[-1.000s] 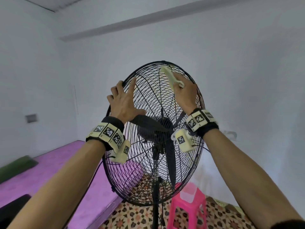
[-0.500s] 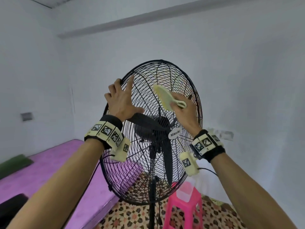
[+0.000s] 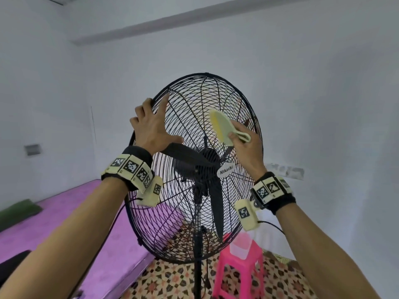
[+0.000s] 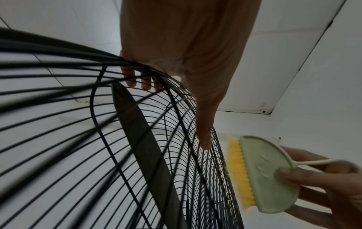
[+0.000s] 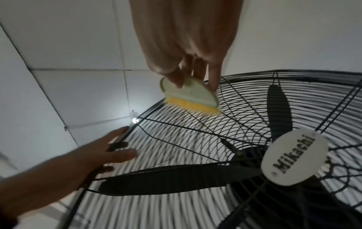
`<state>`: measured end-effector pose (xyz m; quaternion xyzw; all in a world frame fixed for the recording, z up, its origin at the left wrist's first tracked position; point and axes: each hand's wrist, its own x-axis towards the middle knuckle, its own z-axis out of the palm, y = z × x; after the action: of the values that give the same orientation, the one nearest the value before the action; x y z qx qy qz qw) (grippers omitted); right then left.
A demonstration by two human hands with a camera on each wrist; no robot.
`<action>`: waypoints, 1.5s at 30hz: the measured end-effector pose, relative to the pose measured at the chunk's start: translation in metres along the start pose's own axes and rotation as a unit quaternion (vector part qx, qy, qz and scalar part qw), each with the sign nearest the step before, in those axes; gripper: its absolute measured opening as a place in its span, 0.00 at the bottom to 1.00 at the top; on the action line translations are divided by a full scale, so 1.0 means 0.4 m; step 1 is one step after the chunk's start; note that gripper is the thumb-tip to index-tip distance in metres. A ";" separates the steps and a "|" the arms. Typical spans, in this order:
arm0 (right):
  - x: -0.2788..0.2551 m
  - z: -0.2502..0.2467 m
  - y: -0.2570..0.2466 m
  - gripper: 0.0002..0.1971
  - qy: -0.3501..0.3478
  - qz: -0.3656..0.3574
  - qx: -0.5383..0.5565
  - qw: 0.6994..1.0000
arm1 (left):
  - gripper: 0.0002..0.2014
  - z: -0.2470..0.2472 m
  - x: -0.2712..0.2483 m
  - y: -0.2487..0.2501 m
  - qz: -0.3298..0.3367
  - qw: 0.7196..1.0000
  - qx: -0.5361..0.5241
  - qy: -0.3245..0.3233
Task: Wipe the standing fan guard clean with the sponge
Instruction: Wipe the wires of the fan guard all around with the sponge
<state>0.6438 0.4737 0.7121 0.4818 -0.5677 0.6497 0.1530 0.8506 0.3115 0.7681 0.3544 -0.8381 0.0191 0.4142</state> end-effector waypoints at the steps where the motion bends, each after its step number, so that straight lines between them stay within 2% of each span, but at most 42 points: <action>1: -0.002 -0.001 0.005 0.18 0.030 0.006 -0.010 0.999 | 0.66 0.000 -0.002 0.000 0.002 1.000 -0.001 0.001; 3: -0.018 0.014 0.015 0.17 0.043 0.025 -0.015 0.999 | 0.66 0.002 -0.004 0.003 0.007 1.000 -0.002 0.003; 8: -0.061 0.021 0.017 0.19 -0.024 0.024 0.027 0.999 | 0.66 0.000 0.005 -0.012 0.003 1.000 -0.003 0.002; 10: -0.061 0.009 0.034 0.18 0.017 0.045 0.039 0.998 | 0.66 0.000 0.007 -0.018 0.004 1.000 -0.004 0.000; 13: -0.075 0.012 0.063 0.18 0.064 0.076 -0.016 0.995 | 0.66 -0.002 0.005 -0.017 0.008 1.000 -0.005 -0.001; 18: -0.120 0.021 0.061 0.19 -0.012 0.048 -0.026 0.998 | 0.66 -0.009 0.014 -0.034 0.006 1.000 -0.014 -0.008; 20: -0.123 0.017 0.057 0.18 0.020 0.049 -0.026 0.998 | 0.65 -0.011 0.018 -0.044 0.005 1.000 -0.015 -0.011; 23: -0.122 0.012 0.070 0.17 0.124 0.098 -0.029 0.987 | 0.65 -0.012 0.021 -0.050 0.006 1.000 -0.016 -0.016; 24: -0.123 0.015 0.076 0.17 0.130 0.108 -0.041 0.985 | 0.65 -0.012 0.021 -0.050 0.007 1.000 -0.018 -0.015; 30: -0.165 0.026 0.086 0.19 0.002 0.087 -0.067 0.994 | 0.64 -0.006 0.028 -0.063 0.009 1.000 -0.022 -0.008; 31: -0.165 0.017 0.085 0.19 -0.001 0.086 -0.061 0.994 | 0.65 -0.005 0.029 -0.067 0.009 1.000 -0.024 -0.008; 35: -0.157 -0.002 0.101 0.18 0.068 0.092 -0.031 0.993 | 0.65 -0.005 0.029 -0.059 0.013 1.000 -0.023 -0.008; 41: -0.178 0.001 0.118 0.19 0.000 0.090 -0.029 0.996 | 0.64 -0.005 0.037 -0.060 0.007 1.000 -0.026 -0.008; 45: -0.173 0.003 0.129 0.18 0.075 0.109 -0.008 0.991 | 0.64 -0.004 0.029 -0.063 0.010 1.000 -0.029 -0.004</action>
<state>0.6396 0.4809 0.6263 0.3658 -0.6092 0.6921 0.1268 0.8622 0.2864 0.7708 0.3336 -0.8435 -0.0026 0.4210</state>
